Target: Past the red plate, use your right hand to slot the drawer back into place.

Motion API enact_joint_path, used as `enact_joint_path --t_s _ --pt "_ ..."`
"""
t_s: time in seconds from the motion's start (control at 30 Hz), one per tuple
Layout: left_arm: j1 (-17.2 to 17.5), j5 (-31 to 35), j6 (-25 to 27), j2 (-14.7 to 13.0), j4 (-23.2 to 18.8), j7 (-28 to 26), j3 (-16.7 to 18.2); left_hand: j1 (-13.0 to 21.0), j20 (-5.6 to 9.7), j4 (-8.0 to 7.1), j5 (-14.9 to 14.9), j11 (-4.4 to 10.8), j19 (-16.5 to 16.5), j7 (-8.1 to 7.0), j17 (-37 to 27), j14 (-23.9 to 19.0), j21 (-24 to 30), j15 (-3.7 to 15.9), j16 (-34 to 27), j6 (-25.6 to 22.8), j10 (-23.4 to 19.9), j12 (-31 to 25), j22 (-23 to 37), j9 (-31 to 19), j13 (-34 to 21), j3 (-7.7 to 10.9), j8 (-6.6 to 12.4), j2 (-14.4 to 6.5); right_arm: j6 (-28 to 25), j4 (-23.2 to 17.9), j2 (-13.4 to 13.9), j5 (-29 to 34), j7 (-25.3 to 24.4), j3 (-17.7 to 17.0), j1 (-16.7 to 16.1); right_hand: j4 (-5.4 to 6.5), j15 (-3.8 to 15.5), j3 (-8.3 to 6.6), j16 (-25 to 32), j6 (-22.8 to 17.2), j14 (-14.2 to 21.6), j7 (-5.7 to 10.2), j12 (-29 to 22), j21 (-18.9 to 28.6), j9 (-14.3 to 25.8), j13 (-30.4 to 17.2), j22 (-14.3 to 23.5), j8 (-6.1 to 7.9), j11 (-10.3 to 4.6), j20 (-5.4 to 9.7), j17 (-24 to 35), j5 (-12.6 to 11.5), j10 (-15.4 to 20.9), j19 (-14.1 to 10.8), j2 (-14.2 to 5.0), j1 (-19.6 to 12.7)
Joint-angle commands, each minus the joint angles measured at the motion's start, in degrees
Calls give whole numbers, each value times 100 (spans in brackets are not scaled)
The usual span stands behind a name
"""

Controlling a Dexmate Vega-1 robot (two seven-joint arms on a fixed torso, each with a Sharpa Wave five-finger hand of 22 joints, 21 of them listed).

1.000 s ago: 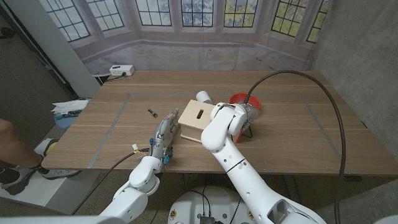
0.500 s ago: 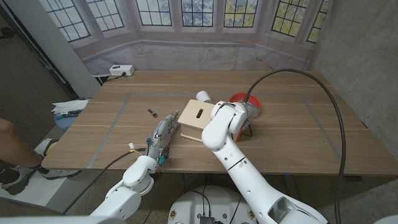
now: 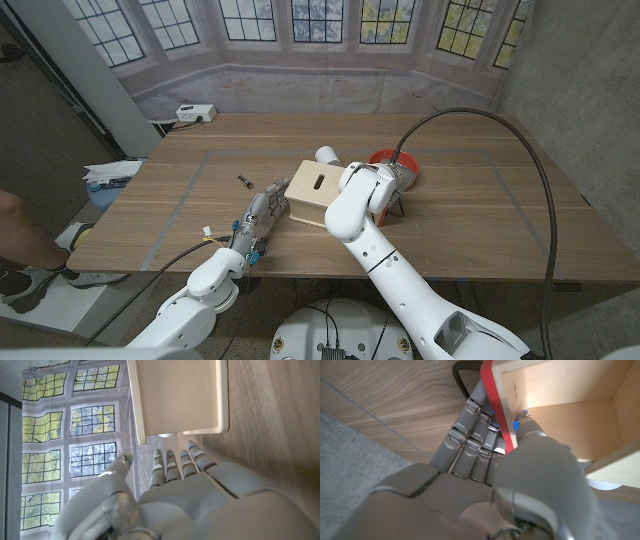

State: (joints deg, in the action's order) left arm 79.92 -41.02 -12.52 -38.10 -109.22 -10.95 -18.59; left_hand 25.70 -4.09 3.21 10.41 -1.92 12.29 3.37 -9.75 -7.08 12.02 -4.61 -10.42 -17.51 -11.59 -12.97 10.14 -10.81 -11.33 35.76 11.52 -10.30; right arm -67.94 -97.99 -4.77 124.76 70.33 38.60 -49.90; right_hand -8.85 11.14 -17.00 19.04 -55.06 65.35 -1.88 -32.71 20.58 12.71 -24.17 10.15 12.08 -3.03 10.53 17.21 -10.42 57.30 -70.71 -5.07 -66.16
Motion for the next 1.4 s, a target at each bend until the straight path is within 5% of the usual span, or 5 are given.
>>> enact_joint_path --t_s 0.03,0.8,1.4 --pt "78 -442 274 -234 -228 261 94 -39 -15 -17 11 -2 42 1 -14 -81 -12 7 -48 -59 -73 -57 14 -18 -14 -9 16 31 -97 10 86 -57 -35 72 67 -24 203 -63 -21 -37 192 3 -3 13 2 -35 9 5 -125 28 19 -18 117 -37 -360 -404" --pt "136 -922 568 -400 -419 440 170 -148 -123 -167 20 -124 31 127 -28 -66 -23 -101 -14 88 10 7 15 -22 -17 43 -60 -30 -127 202 -77 194 -202 -238 18 -13 202 -66 -81 -46 222 22 12 12 8 -31 11 -4 -125 38 40 -17 123 -38 -356 -410" --pt "-305 -1278 743 -119 -106 856 -53 -178 -123 -210 21 -144 65 161 -27 -71 -13 -93 -9 148 58 35 15 -22 -17 72 -78 -23 -229 226 -72 -95 -364 -203 93 4 198 -60 -108 -43 250 8 28 11 11 -27 10 -10 -124 32 62 -18 127 -41 -363 -386"
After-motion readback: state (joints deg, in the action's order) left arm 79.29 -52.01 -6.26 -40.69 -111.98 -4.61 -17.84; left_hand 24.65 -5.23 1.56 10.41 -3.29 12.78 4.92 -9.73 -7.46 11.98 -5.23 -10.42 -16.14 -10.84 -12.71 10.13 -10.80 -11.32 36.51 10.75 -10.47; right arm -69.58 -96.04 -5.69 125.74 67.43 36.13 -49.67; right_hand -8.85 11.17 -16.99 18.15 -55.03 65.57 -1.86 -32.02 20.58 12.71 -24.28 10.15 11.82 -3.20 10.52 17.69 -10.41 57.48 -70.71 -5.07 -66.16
